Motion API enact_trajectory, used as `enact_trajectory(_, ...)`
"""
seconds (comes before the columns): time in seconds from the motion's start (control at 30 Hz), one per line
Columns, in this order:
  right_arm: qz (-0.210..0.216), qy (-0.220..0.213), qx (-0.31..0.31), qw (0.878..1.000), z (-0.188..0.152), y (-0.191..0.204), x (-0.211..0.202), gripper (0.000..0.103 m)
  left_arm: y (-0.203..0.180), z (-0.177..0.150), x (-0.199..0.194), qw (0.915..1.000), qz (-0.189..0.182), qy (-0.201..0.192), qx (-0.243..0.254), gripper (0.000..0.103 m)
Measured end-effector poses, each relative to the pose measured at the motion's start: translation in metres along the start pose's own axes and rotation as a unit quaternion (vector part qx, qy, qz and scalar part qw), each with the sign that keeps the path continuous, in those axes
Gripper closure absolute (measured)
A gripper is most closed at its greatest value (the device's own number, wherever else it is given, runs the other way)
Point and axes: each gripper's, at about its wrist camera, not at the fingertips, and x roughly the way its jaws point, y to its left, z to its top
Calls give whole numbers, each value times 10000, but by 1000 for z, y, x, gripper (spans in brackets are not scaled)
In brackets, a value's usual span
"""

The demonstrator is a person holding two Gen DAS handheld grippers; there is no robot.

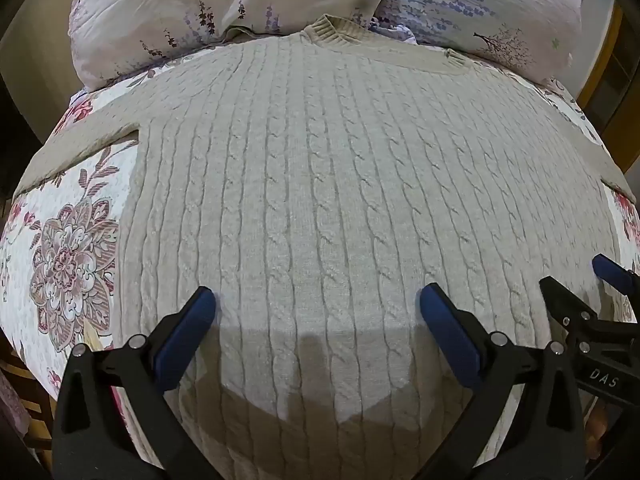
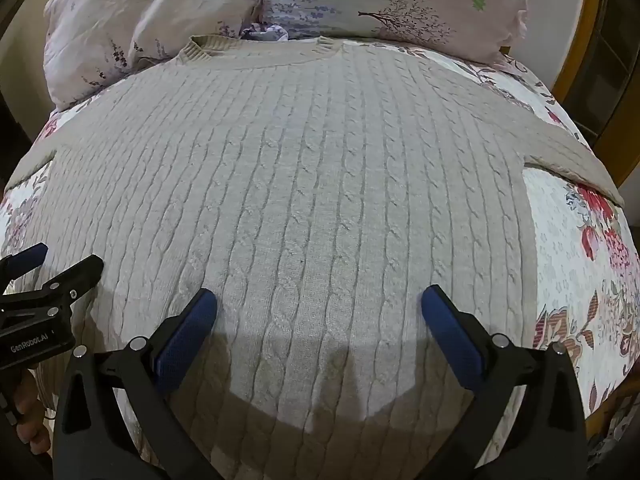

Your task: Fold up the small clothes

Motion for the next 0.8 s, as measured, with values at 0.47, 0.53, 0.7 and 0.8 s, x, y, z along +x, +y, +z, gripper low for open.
enact_trajectory(0.47,4,5,1,10000,0,0,0,1,0,1,0,10000,9,-2,-11,2)
enact_trajectory(0.53,2,3,2,10000,0,0,0,1,0,0,0,10000,5,-8,3,2)
enact_trajectory(0.7,2,1,2,10000,0,0,0,1,0,0,0,10000,5,-11,3,2)
enact_trajectory(0.8,2,0,2,10000,0,0,-1,1,0,0,0,10000,6,-12,2,2)
